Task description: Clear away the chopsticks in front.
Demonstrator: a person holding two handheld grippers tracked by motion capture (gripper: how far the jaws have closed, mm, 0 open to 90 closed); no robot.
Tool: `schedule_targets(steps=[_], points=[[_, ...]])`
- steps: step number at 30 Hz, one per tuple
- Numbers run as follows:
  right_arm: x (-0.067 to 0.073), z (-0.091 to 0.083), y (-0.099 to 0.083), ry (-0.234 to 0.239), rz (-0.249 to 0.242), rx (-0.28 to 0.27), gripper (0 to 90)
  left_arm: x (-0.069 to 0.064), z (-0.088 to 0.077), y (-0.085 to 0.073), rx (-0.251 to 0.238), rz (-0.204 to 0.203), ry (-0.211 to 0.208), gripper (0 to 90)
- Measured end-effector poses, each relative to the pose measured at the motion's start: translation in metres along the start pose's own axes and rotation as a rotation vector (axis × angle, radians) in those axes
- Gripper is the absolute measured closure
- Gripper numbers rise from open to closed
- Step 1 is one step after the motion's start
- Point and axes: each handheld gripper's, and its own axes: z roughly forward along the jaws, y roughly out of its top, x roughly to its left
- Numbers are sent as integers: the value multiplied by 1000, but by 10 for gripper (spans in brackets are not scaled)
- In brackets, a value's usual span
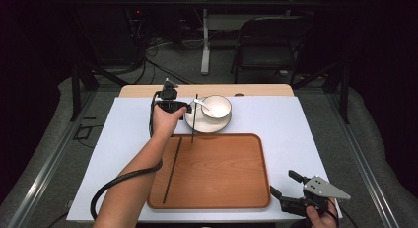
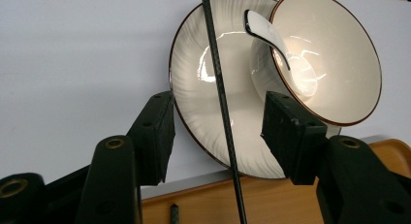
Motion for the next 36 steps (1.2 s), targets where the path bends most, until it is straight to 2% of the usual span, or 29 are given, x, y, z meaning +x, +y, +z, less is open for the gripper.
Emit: schedule_targets(steps=[11, 16, 21, 30, 36], points=[[0, 0, 0, 1, 5, -2, 146, -9, 28, 0, 36, -11, 8, 518], [0, 0, 0, 2, 4, -1, 146, -11, 37, -1, 56, -6, 33, 567], [-1, -1, 0, 1, 1, -4, 147, -10, 43, 0, 69, -32, 36, 621], [-1, -1, 0, 2, 2, -4, 146, -6, 53, 0, 86, -65, 22, 661], [0, 0, 0, 3, 5, -3, 147, -7, 59, -2, 111, -74, 18, 698]])
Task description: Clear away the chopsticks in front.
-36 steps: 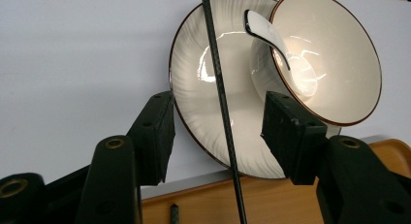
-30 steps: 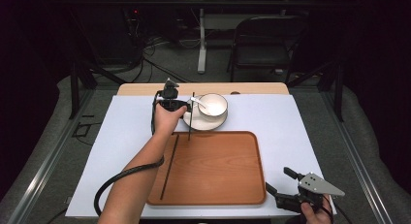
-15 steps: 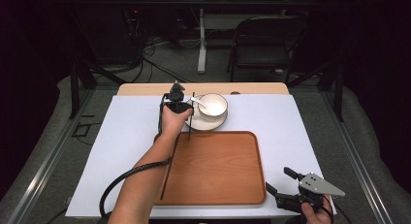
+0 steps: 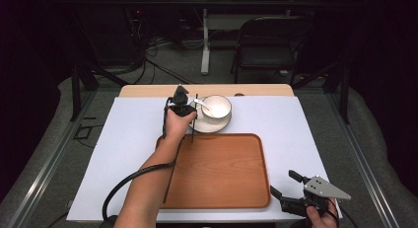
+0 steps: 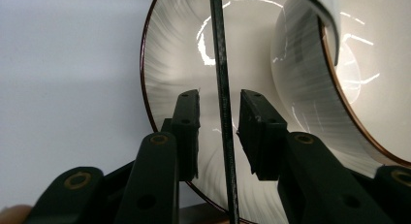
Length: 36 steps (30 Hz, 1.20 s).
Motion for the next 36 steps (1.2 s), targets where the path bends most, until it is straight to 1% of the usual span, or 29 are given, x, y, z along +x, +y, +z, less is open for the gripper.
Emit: schedule_targets(steps=[3, 6, 7, 10, 12, 13, 14, 17, 18, 20, 25, 29, 33, 36], points=[[0, 0, 0, 0, 1, 0, 146, 0, 3, -1, 15, -9, 7, 723], [0, 0, 0, 1, 1, -1, 147, 0, 5, -1, 30, -22, 5, 753], [0, 0, 0, 1, 1, -1, 147, 1, 5, 0, 34, -16, 9, 765], [0, 0, 0, 0, -3, -2, 146, 1, 6, 0, 43, -36, 9, 800], [0, 0, 0, 0, -2, -2, 146, 2, 5, 1, 40, -46, 15, 835], [0, 0, 0, 0, -3, -2, 146, 3, 5, 0, 37, -52, 9, 842], [0, 0, 0, 0, -3, -2, 146, 4, 5, 0, 38, -51, 13, 850], [-1, -1, 0, -1, -6, -3, 147, 6, 2, 1, 26, -62, 12, 855], [-1, -1, 0, -1, -4, -4, 146, 7, 1, 1, 18, -72, 3, 856], [-1, -1, 0, -1, 0, -3, 146, 9, -2, 1, 12, -78, -3, 857], [0, -1, 0, -1, 4, -3, 146, 14, -13, -1, -10, -86, -18, 857], [-1, 0, 0, -1, -1, -3, 146, 19, -28, -6, -32, -89, -34, 857], [-1, 0, 0, 1, -2, 1, 146, 29, -49, -18, -59, -82, -73, 857], [-1, -1, 0, -3, -4, 0, 147, 38, -64, -34, -73, -81, -111, 857]])
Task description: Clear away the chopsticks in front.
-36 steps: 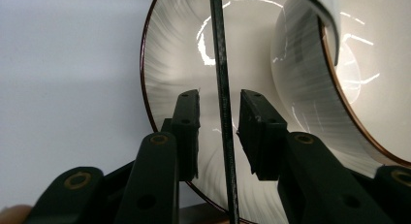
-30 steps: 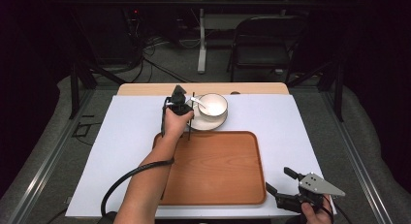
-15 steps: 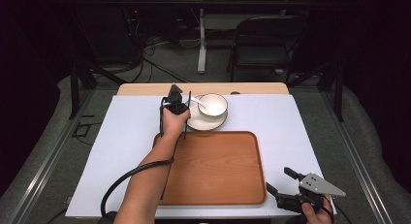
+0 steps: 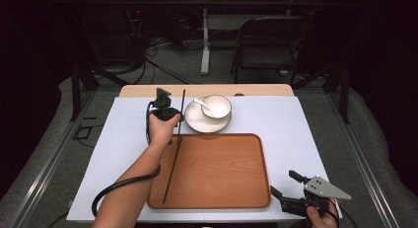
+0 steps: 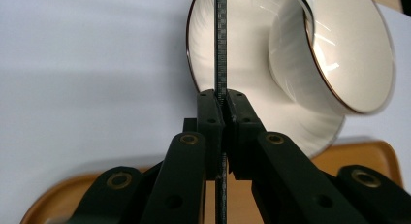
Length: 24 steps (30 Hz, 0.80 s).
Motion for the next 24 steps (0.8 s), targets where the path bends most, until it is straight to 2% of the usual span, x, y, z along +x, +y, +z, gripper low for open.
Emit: schedule_targets(steps=[3, 9, 11, 13, 18, 24], points=[[1, 1, 0, 0, 12, 2, 146, 6, -16, -15, -13, 14, -23, 858], [2, 1, 1, -3, 6, 7, 146, 14, -46, -45, -11, 74, -33, 857], [2, 1, 1, -3, 7, 8, 146, 17, -54, -57, -13, 80, -41, 857], [1, 1, 1, -3, 5, 7, 146, 18, -57, -66, 0, 94, -33, 857], [1, 1, 1, -3, 4, 7, 146, 25, -60, -94, -3, 116, -34, 857], [1, 1, 1, -5, 9, 10, 146, 29, -63, -120, -15, 144, -3, 857]])
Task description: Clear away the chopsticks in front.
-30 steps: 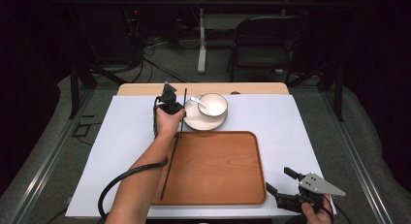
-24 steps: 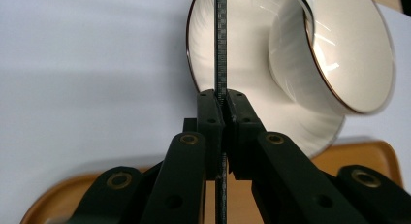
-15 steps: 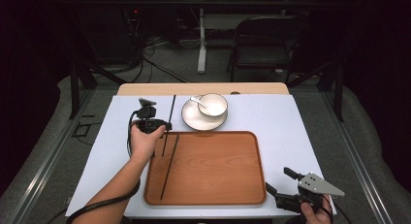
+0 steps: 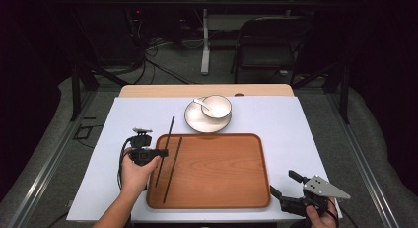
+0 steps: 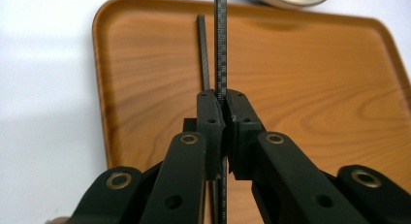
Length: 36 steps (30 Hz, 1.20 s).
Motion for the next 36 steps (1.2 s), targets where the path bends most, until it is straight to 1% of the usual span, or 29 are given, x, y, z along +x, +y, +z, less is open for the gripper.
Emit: schedule_targets(steps=[5, 7, 10, 11, 14, 19, 23, 27, 32, 35, 36], points=[[0, 0, 0, -1, 3, 4, 146, -2, -1, -13, 7, 21, 14, 857], [0, 0, 0, -1, 3, 2, 146, -2, -2, -17, 6, 25, 11, 856], [-1, 0, 0, -1, -3, -3, 146, -1, -1, -20, 24, 37, 0, 856], [-1, 0, 0, -1, -2, -3, 146, -1, 0, -21, 21, 35, 3, 856], [0, 0, 0, -1, 2, 1, 146, 1, 2, -22, 43, 37, 13, 856], [0, 0, 0, 0, -1, -5, 146, 5, 8, -27, 69, 12, 25, 855], [0, 0, 0, 0, -4, -6, 147, 7, 12, -28, 93, 7, 30, 852], [0, 0, 0, 0, -5, -5, 147, 9, 15, -27, 102, -6, 39, 851], [0, 0, 0, 0, -1, -6, 146, 9, 19, -27, 116, -8, 53, 848], [0, 0, 0, 0, -6, -4, 146, 8, 21, -27, 123, -5, 52, 848], [0, 0, 0, 0, -5, -5, 146, 8, 22, -28, 118, -4, 56, 848]])
